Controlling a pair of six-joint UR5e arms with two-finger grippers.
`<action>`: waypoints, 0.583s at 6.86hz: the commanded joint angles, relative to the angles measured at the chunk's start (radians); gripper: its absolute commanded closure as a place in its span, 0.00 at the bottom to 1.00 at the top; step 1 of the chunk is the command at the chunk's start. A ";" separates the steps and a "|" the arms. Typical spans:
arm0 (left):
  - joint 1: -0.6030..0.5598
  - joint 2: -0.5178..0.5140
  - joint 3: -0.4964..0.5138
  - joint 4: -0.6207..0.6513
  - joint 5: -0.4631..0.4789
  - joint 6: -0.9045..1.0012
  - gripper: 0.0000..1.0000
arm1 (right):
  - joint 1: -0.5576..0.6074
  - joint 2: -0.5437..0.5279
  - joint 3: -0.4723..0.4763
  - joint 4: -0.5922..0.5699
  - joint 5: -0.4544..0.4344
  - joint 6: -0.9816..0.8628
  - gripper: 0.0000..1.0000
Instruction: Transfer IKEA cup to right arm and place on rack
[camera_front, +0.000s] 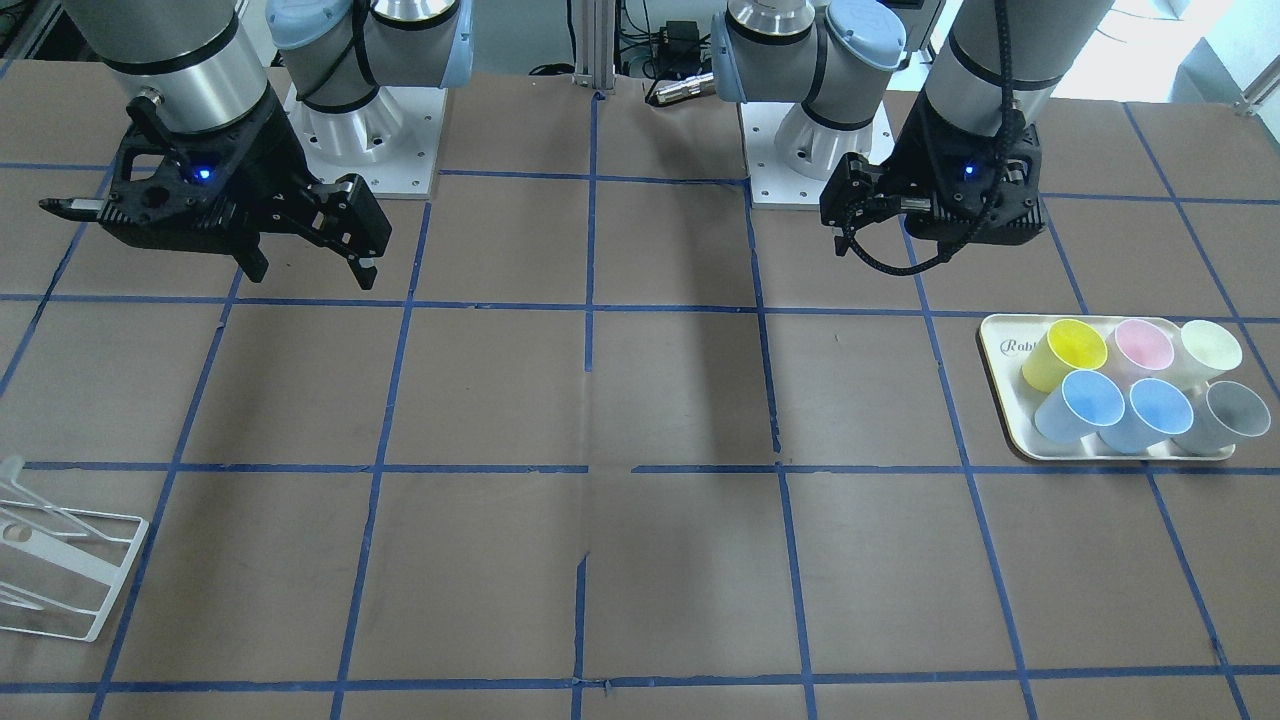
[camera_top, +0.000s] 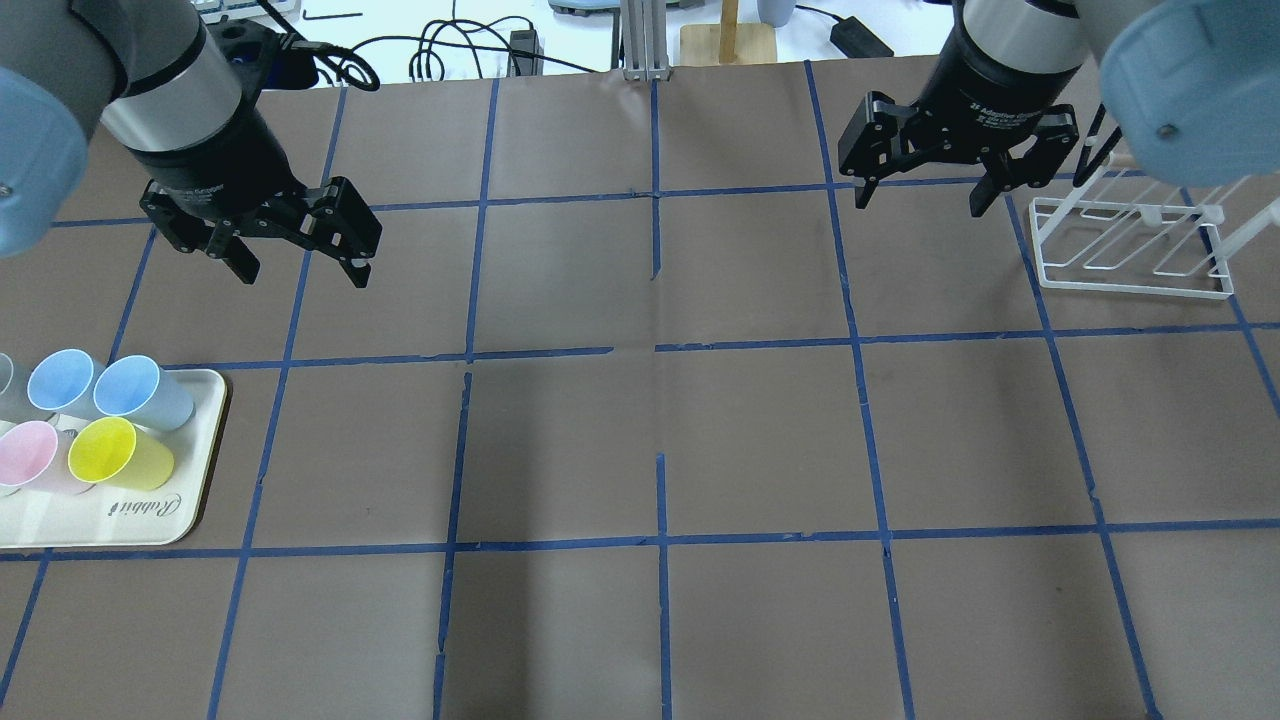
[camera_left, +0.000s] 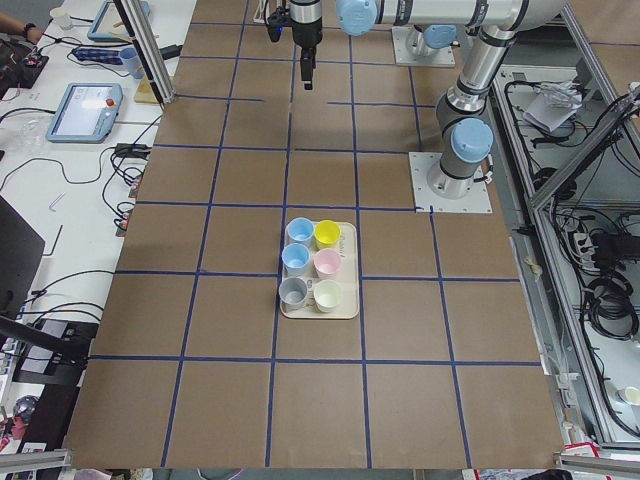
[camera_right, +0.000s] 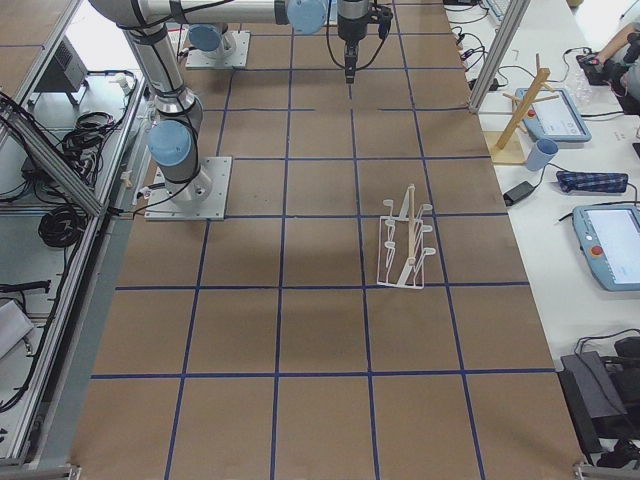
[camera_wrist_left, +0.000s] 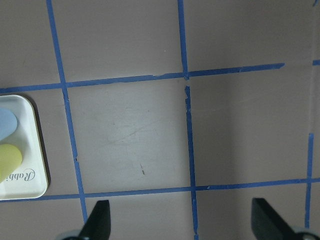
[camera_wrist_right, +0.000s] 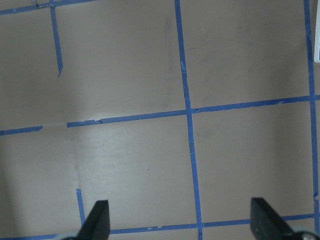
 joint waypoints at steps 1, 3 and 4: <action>-0.001 0.001 0.000 0.000 0.001 0.002 0.00 | 0.000 0.000 0.000 0.000 0.000 0.000 0.00; -0.002 0.001 0.000 0.000 0.004 -0.002 0.00 | 0.000 0.000 0.000 0.000 -0.002 0.000 0.00; -0.001 -0.005 -0.002 -0.002 0.010 -0.002 0.00 | 0.000 0.000 0.000 0.000 0.000 0.000 0.00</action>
